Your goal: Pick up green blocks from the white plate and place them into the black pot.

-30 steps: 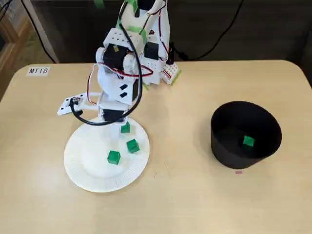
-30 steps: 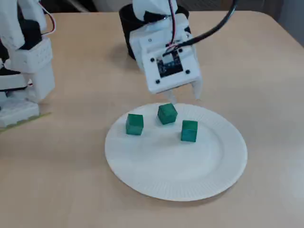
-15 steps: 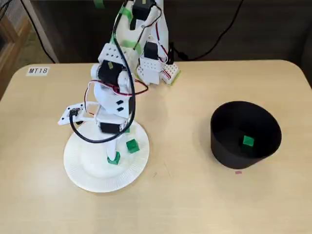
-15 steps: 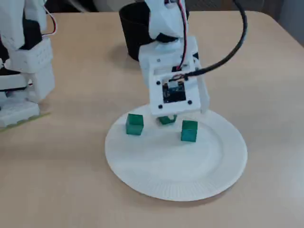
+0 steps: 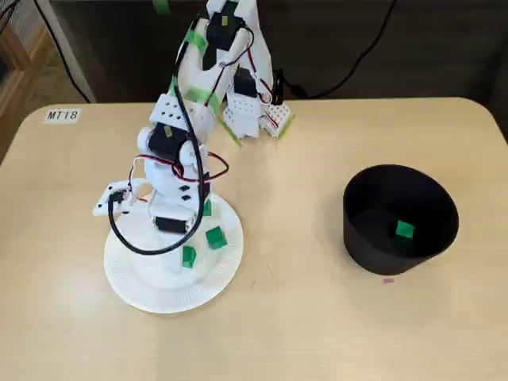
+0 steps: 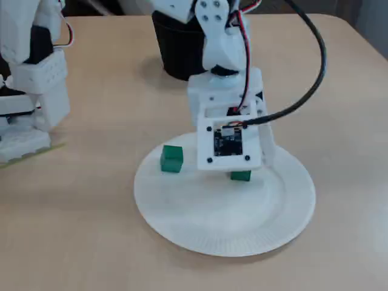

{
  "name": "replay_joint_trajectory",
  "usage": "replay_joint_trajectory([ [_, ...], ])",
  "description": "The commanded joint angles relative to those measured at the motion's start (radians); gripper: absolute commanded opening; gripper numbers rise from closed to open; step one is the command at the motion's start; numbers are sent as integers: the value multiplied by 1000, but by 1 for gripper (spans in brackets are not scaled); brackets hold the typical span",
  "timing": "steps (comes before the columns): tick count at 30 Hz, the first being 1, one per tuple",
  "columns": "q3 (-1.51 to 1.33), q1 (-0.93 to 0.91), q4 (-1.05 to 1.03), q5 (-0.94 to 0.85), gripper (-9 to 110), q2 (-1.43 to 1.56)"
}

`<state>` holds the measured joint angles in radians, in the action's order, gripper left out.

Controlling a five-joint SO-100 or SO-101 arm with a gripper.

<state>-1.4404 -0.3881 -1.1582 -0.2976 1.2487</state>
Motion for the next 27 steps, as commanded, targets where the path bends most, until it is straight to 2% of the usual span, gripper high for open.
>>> replay_joint_trajectory([
  [1,97,-5,-18,-6,24,-26],
  [7,167,-9,-28,6,16,-106],
  [11,316,-9,-123,11,-2,-215],
  [14,483,-9,-249,-14,-2,-313],
  [18,532,-15,-279,-26,-2,-321],
  [27,528,26,-229,-75,-2,-12],
])
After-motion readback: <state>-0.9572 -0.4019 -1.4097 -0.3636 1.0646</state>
